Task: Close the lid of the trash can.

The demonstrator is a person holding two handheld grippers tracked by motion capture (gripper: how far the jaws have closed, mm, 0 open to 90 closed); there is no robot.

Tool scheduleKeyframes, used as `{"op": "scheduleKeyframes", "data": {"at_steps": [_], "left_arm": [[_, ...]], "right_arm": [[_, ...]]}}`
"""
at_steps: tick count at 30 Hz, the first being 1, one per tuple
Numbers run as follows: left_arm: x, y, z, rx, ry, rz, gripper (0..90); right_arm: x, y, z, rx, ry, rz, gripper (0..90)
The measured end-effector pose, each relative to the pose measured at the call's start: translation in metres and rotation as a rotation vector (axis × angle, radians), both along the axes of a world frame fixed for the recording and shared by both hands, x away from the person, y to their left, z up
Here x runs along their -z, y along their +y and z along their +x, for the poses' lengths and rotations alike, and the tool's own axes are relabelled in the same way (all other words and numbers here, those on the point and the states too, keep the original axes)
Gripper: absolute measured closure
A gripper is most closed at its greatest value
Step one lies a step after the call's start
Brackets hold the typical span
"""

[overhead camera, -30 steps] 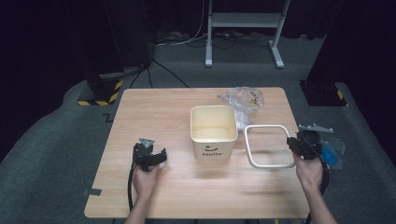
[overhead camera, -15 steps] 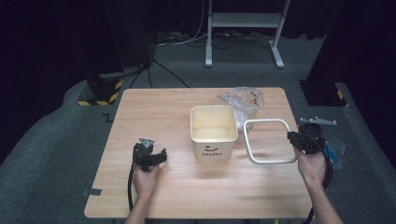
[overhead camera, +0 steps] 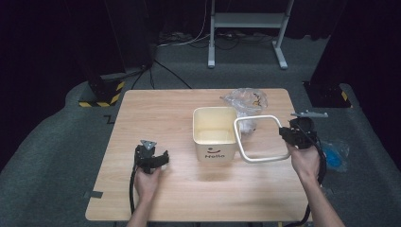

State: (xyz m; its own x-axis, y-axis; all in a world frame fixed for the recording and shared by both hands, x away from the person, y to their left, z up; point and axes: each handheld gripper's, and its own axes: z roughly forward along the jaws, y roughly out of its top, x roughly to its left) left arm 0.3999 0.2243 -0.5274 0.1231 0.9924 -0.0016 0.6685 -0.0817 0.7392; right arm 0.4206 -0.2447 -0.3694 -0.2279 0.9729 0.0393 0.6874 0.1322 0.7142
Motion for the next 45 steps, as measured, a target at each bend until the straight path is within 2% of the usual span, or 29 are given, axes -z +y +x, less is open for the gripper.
{"op": "scheduleKeyframes", "data": {"at_steps": [12, 25, 34, 45], "left_arm": [[0.000, 0.000, 0.000, 0.000, 0.000, 0.000, 22.0], [0.000, 0.000, 0.000, 0.000, 0.000, 0.002, 22.0], [0.000, 0.000, 0.000, 0.000, 0.001, 0.002, 22.0], [0.000, 0.000, 0.000, 0.000, 0.001, 0.003, 22.0]], "right_arm": [[-0.007, 0.031, 0.011, -0.044, 0.027, -0.001, 81.8], [-0.005, 0.060, 0.023, -0.079, 0.074, -0.019, 81.8], [-0.001, 0.069, 0.033, -0.074, 0.099, -0.011, 81.8], [-0.004, 0.081, 0.045, -0.059, 0.109, -0.028, 81.8]]}}
